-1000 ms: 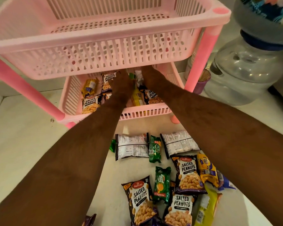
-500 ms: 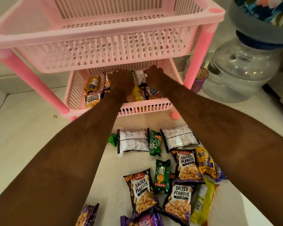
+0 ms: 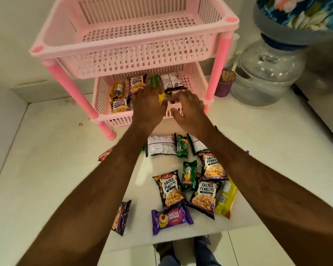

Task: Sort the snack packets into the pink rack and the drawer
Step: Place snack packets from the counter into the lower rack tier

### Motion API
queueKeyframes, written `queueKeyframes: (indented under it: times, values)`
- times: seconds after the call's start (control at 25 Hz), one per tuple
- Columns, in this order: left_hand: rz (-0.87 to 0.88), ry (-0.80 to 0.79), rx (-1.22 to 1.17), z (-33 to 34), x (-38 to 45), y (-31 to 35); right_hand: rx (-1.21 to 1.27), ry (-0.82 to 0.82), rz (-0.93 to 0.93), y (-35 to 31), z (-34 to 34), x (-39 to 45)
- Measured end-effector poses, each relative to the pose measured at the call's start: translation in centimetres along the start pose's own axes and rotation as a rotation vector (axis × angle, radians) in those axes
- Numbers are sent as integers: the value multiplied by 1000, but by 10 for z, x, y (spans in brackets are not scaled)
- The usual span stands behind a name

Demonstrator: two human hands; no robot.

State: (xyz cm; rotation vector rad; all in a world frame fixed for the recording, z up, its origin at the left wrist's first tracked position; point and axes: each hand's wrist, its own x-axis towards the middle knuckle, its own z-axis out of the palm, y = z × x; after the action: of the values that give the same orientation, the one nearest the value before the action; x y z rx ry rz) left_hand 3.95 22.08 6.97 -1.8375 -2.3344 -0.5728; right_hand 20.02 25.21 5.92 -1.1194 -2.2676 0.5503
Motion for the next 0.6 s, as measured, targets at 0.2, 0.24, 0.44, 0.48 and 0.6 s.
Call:
queueKeyframes:
  times: [0.2, 0.24, 0.44, 0.48, 0.6]
  values:
    - [23, -25, -60, 9, -79, 1, -9, -169, 120, 20, 14, -71]
    - [20, -35, -74, 13, -95, -1, -8, -195, 128, 25, 17, -85]
    - [-77, -271, -48, 42, -156, -15, -142, -350, 166, 49, 29, -126]
    - [-86, -315, -23, 46, -164, -18, -173, -358, 162, 51, 31, -126]
    - [-91, -322, -11, 47, -166, -23, -199, -357, 200, 50, 37, -116]
